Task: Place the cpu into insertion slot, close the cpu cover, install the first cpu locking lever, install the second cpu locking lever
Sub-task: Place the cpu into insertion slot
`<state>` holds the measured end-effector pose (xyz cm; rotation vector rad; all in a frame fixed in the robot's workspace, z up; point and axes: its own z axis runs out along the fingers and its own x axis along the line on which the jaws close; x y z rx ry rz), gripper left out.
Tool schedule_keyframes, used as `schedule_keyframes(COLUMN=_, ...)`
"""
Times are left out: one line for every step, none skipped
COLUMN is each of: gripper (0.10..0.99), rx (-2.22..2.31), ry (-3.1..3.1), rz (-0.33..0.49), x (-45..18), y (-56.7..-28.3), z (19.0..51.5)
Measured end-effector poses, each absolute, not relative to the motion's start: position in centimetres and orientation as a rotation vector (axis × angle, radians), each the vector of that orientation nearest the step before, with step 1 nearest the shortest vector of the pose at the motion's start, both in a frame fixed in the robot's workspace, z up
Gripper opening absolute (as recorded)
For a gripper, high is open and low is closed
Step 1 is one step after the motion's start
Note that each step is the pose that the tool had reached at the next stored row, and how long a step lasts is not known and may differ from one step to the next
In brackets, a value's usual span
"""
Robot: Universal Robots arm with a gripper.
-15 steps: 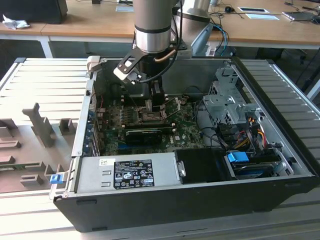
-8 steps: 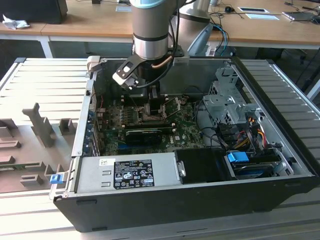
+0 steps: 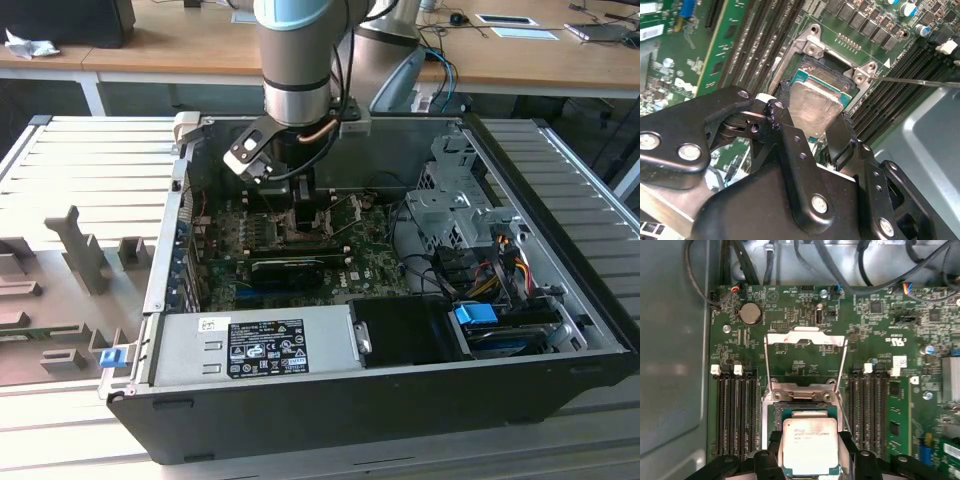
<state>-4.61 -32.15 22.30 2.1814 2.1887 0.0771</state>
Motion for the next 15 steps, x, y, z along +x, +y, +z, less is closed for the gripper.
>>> schedule_keyframes(gripper=0.529, rx=2.181, ry=2.188, rz=0.076, x=-4.7, y=-32.0, z=21.9)
schedule_keyframes(gripper=0.529, rx=2.182, ry=2.186, rz=0.074, x=-4.7, y=-31.9, z=21.6)
schedule_keyframes(gripper=0.529, rx=2.193, ry=2.174, rz=0.073, x=-4.7, y=-31.9, z=21.3)
schedule_keyframes(gripper=0.529, rx=2.211, ry=2.155, rz=0.073, x=-4.7, y=-31.9, z=21.0)
schedule_keyframes(gripper=0.529, rx=2.214, ry=2.152, rz=0.072, x=-4.7, y=-31.9, z=21.0)
schedule_keyframes(gripper=0.529, rx=2.214, ry=2.151, rz=0.073, x=-4.7, y=-31.9, z=20.9)
schedule_keyframes(gripper=0.529, rx=2.214, ry=2.151, rz=0.072, x=-4.7, y=-31.8, z=20.8)
schedule_keyframes(gripper=0.529, rx=2.214, ry=2.151, rz=0.072, x=-4.7, y=-31.8, z=20.7)
schedule_keyframes(gripper=0.529, rx=2.214, ry=2.151, rz=0.072, x=-4.7, y=-31.8, z=20.7)
schedule_keyframes(gripper=0.529, rx=2.214, ry=2.151, rz=0.072, x=-4.7, y=-31.7, z=20.6)
schedule_keyframes(gripper=0.529, rx=2.213, ry=2.152, rz=0.071, x=-4.7, y=-31.6, z=20.5)
schedule_keyframes(gripper=0.529, rx=2.21, ry=2.154, rz=0.071, x=-4.7, y=-31.6, z=20.4)
schedule_keyframes(gripper=0.529, rx=2.208, ry=2.156, rz=0.07, x=-4.7, y=-31.5, z=20.4)
schedule_keyframes(gripper=0.529, rx=2.207, ry=2.156, rz=0.069, x=-4.7, y=-31.5, z=20.2)
schedule_keyframes(gripper=0.529, rx=2.207, ry=2.156, rz=0.069, x=-4.7, y=-31.5, z=20.1)
